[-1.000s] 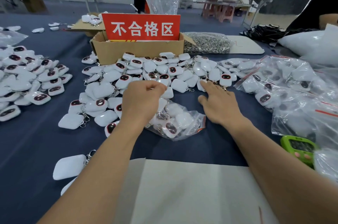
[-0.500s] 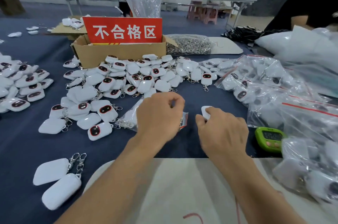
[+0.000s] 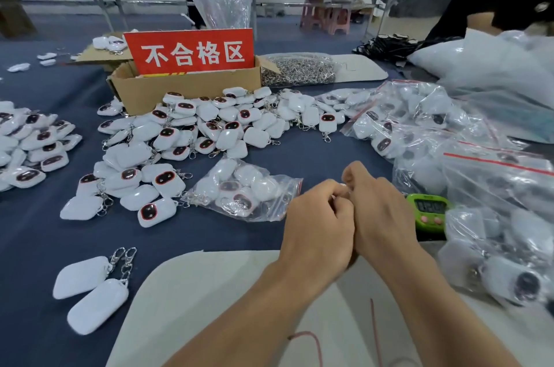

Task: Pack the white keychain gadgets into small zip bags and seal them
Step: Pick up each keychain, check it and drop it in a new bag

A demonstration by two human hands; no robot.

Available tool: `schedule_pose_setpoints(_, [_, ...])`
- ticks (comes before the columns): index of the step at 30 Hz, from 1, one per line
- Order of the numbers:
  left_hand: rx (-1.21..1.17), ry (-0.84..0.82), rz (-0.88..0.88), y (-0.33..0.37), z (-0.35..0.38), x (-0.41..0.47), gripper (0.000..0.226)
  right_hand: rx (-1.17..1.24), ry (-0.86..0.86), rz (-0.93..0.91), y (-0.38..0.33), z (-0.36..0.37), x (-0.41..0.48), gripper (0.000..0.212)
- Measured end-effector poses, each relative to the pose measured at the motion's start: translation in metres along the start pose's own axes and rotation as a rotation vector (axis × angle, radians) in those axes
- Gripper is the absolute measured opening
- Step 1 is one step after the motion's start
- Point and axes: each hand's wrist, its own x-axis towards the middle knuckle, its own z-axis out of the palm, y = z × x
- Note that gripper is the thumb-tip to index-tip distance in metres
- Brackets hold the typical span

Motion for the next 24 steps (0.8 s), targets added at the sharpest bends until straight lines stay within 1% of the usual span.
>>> schedule_pose_setpoints(3, [-0.068, -0.003, -0.011, -0.004, -0.005, 0.003, 0.017, -0.014, -0.011, 0.005, -0.003, 0.006, 0.004, 0.020])
schedule_pose_setpoints(5, [-0.087, 0.013, -0.033, -0.009, -0.007, 0.005, 0.010, 0.050, 0.043, 0.005, -0.003, 0.010, 0.004, 0.008])
schedule_pose_setpoints(6, [-0.080, 0.018, -0.053, -0.010, -0.008, 0.006, 0.015, 0.125, 0.069, 0.030, -0.001, 0.012, 0.005, 0.004])
schedule_pose_setpoints(7, [-0.071, 0.015, -0.074, -0.012, -0.007, 0.007, 0.019, 0.226, 0.104, 0.069, 0.002, 0.013, 0.006, 0.007])
schedule_pose_setpoints(10, [-0.028, -0.011, -0.112, -0.013, -0.004, 0.011, 0.017, 0.617, 0.183, 0.198, 0.005, 0.010, 0.010, 0.018])
schedule_pose_setpoints(11, [-0.047, -0.023, -0.136, -0.013, -0.004, 0.012, 0.021, 0.785, 0.170, 0.238, 0.005, 0.008, 0.010, 0.022])
schedule_pose_setpoints(13, [-0.185, -0.052, -0.170, -0.012, -0.007, 0.015, 0.026, 1.139, 0.066, 0.284, 0.003, 0.002, 0.009, 0.026])
schedule_pose_setpoints(15, [-0.338, -0.045, -0.092, -0.010, -0.010, 0.015, 0.023, 1.362, -0.083, 0.250, 0.004, -0.002, 0.007, 0.022])
schedule_pose_setpoints(17, [-0.428, 0.009, 0.019, -0.005, -0.013, 0.012, 0.029, 1.479, -0.190, 0.151, 0.005, -0.005, 0.006, 0.018])
schedule_pose_setpoints(18, [-0.465, 0.032, 0.060, -0.002, -0.015, 0.010, 0.031, 1.529, -0.214, 0.106, 0.006, -0.007, 0.005, 0.020])
schedule_pose_setpoints(21, [-0.502, 0.064, 0.114, 0.001, -0.016, 0.008, 0.030, 1.587, -0.182, 0.029, 0.003, -0.009, 0.002, 0.020])
schedule_pose_setpoints(24, [-0.405, 0.116, 0.155, -0.001, -0.018, 0.008, 0.031, 1.549, -0.177, -0.047, -0.001, -0.009, 0.000, 0.015])
